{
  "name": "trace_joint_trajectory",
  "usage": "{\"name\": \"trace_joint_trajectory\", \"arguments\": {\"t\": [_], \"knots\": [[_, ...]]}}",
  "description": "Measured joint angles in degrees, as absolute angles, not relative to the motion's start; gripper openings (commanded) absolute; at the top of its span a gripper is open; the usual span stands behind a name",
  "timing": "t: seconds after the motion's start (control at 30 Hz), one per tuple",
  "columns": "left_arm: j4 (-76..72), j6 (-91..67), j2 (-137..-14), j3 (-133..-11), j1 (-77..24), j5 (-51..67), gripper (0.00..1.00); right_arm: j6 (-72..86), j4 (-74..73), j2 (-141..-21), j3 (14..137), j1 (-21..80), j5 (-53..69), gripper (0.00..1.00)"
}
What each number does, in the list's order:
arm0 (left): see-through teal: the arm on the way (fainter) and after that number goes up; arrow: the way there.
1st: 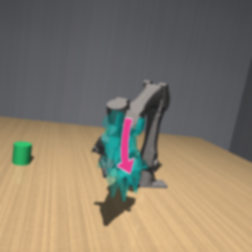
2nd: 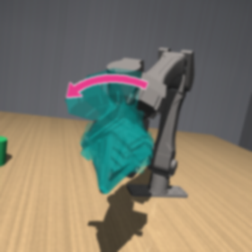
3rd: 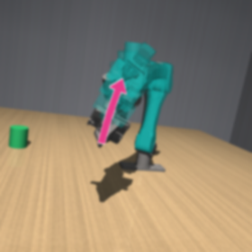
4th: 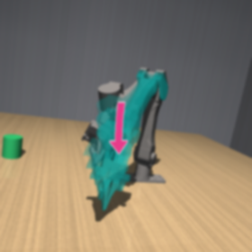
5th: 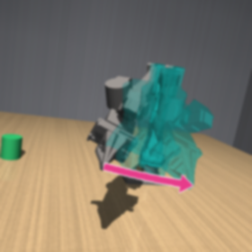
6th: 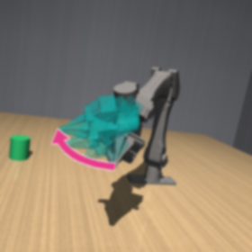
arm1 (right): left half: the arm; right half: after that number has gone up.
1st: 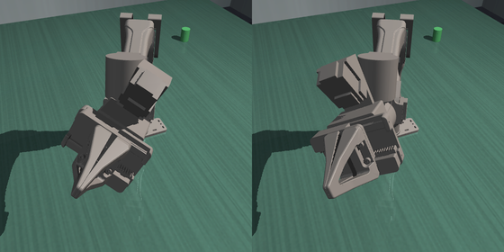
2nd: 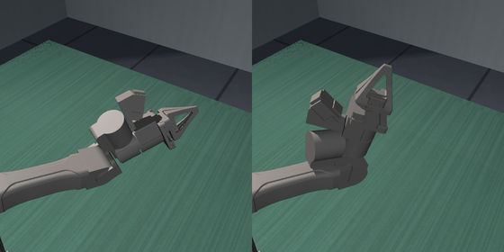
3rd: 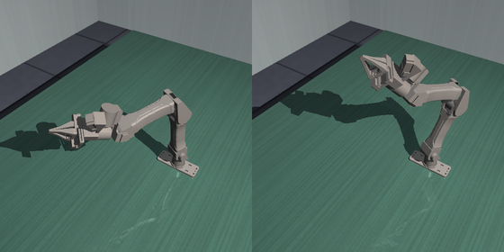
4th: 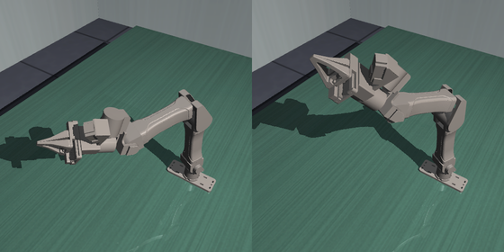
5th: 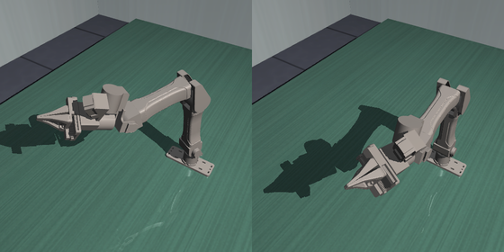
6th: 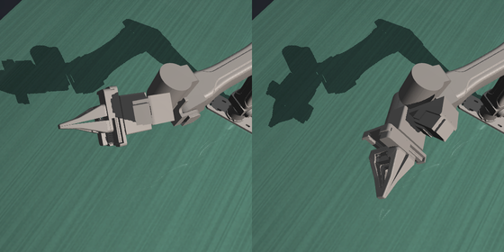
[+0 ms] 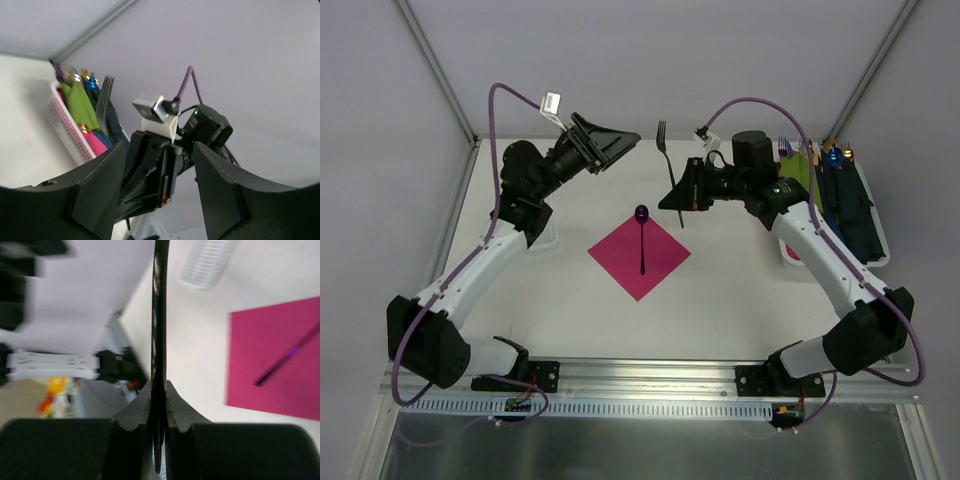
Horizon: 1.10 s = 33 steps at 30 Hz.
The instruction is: Place the utensils on the paper napkin and roll it up
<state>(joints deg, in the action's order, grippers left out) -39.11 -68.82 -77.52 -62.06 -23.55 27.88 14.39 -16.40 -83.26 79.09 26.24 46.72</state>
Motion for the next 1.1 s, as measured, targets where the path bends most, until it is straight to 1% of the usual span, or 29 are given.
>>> {"name": "trace_joint_trajectory", "arguments": {"t": [0.1, 0.23, 0.43, 0.57, 0.7, 1.1], "knots": [[-24.7, -60.0, -72.6, -68.8, -23.6, 25.6, 0.56, 5.8, -23.8, -80.8, 79.5, 26.6, 38.0, 0.00], [-13.8, -54.6, -69.3, -70.4, -25.8, 20.6, 0.49, -0.6, -29.5, -79.4, 79.5, 29.2, 26.3, 0.00], [-2.1, -52.8, -75.2, -70.4, -37.1, 10.1, 0.43, -2.5, -32.3, -79.4, 79.5, 33.9, 15.3, 0.00], [3.9, -52.8, -78.3, -70.8, -41.5, 4.3, 0.43, -2.7, -33.0, -79.4, 79.5, 35.5, 11.4, 0.00], [6.9, -52.8, -79.6, -73.3, -42.9, 0.9, 0.44, -2.7, -33.4, -79.4, 79.5, 36.2, 9.5, 0.00], [7.6, -51.9, -81.2, -77.1, -43.9, -1.8, 0.43, -2.5, -33.7, -79.4, 79.5, 37.3, 8.8, 0.00]]}}
